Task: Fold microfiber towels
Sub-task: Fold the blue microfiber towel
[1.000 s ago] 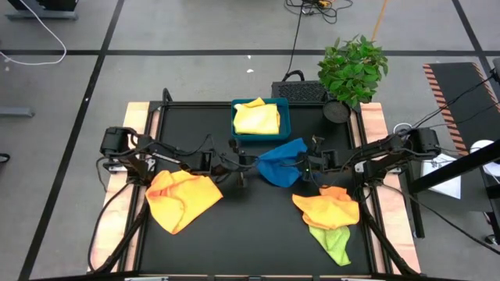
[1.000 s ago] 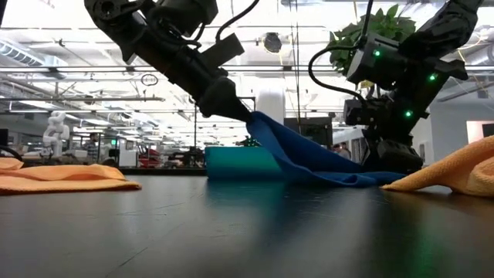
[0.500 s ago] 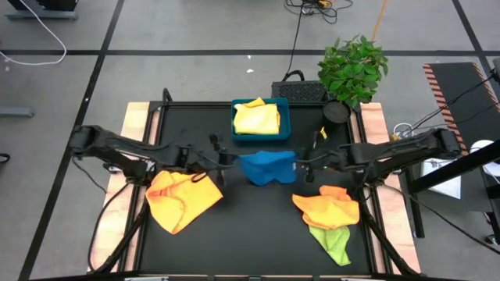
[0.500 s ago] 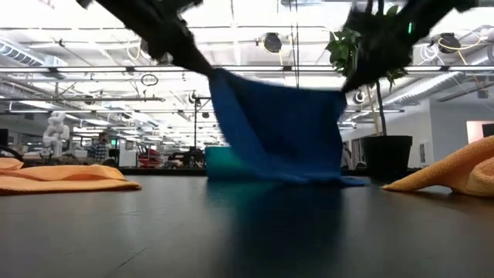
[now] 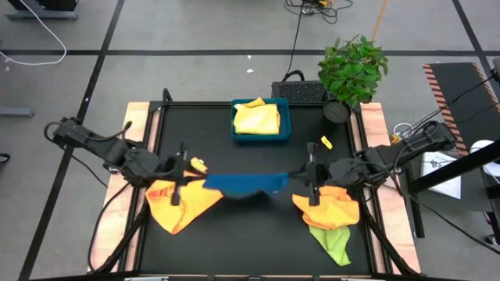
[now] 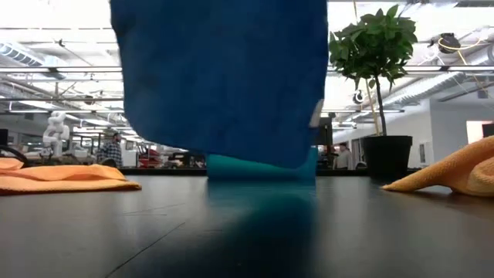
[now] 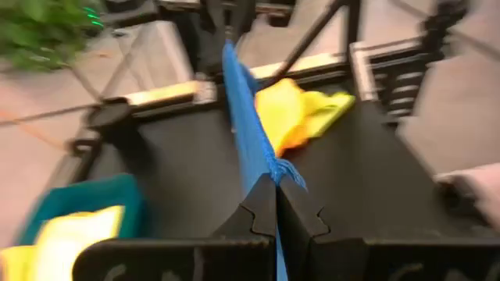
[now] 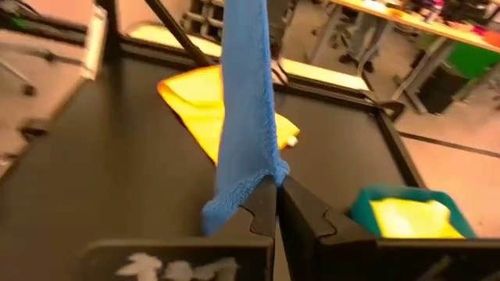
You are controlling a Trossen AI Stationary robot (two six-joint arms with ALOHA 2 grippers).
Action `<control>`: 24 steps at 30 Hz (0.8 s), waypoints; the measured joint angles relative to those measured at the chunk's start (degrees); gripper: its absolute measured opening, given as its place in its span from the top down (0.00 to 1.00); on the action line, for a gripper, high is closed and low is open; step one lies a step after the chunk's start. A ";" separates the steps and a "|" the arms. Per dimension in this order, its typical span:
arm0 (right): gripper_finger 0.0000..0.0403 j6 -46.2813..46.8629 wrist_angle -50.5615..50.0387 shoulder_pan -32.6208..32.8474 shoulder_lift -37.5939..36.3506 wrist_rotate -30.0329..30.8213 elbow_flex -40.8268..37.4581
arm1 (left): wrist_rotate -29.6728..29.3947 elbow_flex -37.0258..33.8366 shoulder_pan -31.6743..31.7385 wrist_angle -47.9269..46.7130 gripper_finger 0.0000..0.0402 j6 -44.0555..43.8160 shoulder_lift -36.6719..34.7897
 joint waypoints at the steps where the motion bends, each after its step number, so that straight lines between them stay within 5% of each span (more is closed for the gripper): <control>1: 1.00 0.78 0.17 1.00 0.00 0.00 0.04 | 0.30 0.79 -1.32 -0.31 1.00 -1.45 0.02; 6: 1.00 4.52 1.09 5.63 0.00 -0.34 0.04 | 0.80 1.59 -7.37 -0.95 1.00 -7.03 0.69; 13: 1.00 8.46 3.07 8.94 0.02 -9.34 0.04 | 0.94 1.59 -10.59 -4.77 0.99 -18.87 4.08; 24: 1.00 15.74 0.53 -2.72 0.74 -11.16 -8.62 | 4.18 -0.81 0.94 -18.97 0.99 -24.50 10.59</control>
